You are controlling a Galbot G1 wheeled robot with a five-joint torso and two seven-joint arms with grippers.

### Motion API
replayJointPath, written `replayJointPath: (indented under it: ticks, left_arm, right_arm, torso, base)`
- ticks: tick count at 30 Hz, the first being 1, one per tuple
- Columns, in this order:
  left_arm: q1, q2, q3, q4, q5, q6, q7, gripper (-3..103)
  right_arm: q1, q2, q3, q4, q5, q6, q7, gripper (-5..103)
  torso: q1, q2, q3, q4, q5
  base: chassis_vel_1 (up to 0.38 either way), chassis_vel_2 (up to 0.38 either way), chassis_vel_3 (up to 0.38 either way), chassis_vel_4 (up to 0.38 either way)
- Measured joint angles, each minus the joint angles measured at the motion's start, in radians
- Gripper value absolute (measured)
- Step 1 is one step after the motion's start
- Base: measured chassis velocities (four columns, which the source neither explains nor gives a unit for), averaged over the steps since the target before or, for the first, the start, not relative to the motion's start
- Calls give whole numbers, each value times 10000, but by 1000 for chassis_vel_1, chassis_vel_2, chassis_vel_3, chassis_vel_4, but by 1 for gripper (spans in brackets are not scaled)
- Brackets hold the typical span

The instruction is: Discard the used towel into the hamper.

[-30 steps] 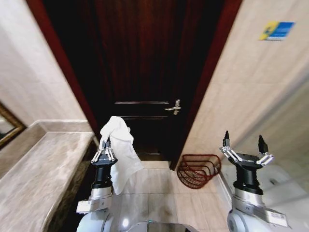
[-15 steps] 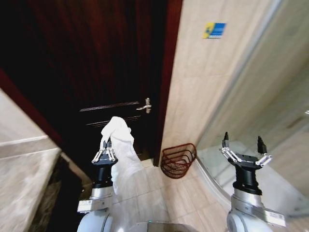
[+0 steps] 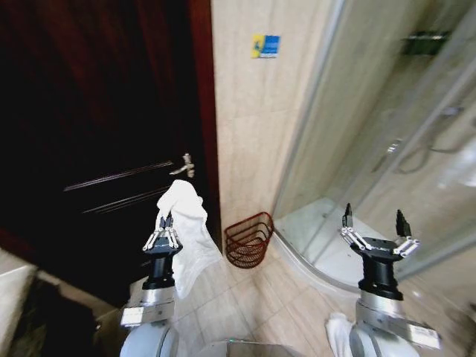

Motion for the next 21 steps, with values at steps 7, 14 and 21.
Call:
replayJointPath:
  ticks: [7, 14, 21]
  left_arm:
    - [-16, 0, 20, 51, -14, 0, 0, 0]
    - [-82, 1, 50, 238, -162, -144, 42, 0]
    - [-218, 0, -3, 547, -297, -293, 144, 0]
  right_arm:
    - [-57, 36, -28, 8, 0, 69, 0, 100]
    - [-68, 62, -12, 33, 151, 249, -239, 100]
    - [-70, 89, 16, 29, 409, 469, -454, 100]
  torso:
    - [-1, 0, 0, 0, 2]
    - [0, 0, 0, -1, 0]
    - [-2, 1, 0, 0, 1]
  base:
    - [-133, -108, -125, -114]
    - [-115, -130, -125, -124]
    - [-54, -53, -50, -45]
